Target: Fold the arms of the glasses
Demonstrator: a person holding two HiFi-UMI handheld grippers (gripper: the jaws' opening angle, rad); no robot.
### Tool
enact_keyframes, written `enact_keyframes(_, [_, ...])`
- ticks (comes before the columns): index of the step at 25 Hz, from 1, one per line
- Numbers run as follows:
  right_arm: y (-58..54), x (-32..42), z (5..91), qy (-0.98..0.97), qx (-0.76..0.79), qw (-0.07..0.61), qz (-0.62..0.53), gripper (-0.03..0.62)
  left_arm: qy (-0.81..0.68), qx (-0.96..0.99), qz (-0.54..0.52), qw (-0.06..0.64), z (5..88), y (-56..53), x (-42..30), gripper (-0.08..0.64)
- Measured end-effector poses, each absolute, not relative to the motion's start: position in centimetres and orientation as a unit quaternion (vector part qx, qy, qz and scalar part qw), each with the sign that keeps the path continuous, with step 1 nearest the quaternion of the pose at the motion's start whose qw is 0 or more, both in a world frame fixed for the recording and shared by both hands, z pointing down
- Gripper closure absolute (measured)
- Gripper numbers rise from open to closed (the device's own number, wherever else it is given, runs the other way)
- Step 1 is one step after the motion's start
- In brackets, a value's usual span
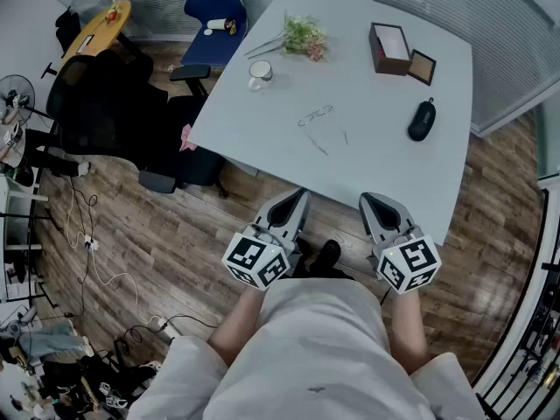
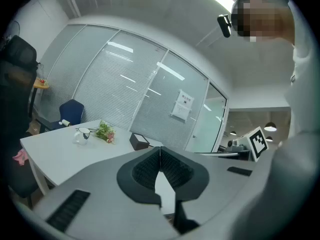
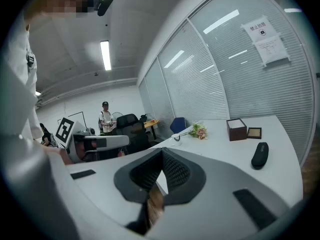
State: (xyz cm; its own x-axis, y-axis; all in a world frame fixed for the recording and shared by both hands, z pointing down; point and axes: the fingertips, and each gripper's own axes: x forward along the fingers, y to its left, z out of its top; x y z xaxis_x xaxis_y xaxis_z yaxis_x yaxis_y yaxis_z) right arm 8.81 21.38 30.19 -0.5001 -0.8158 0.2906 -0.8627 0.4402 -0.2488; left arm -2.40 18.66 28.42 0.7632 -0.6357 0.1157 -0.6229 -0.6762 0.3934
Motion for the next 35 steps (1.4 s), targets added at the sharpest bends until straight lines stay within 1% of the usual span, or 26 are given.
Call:
enact_keyframes(7, [21.9, 8.4, 29.8, -0.852, 0.489, 0.067, 0.175, 0.589, -0.350, 0.916, -0.011, 0.195, 28.2, 19.4, -2.6, 0.541])
enact_keyframes(19, [21.8, 9.1, 30.4, -0.834, 0.513, 0.049, 0.194, 0.588, -0.340, 0.917, 0.012, 0.208, 29.7, 20.0, -2.3, 0.540])
enact_keyframes(27, [19.3, 8.2, 30.6, -0.834, 0.515, 0.071, 0.186, 0.586, -0.332, 0.918, 0.021, 0.215, 30.4, 17.5, -3.3, 0.540])
enact_keyframes(35, [14.3, 7.2, 30.1, -0.827, 0.525, 0.118, 0.162, 0.586, -0.311, 0.924, 0.020, 0.221, 30.4, 12.2, -4.5, 0.540])
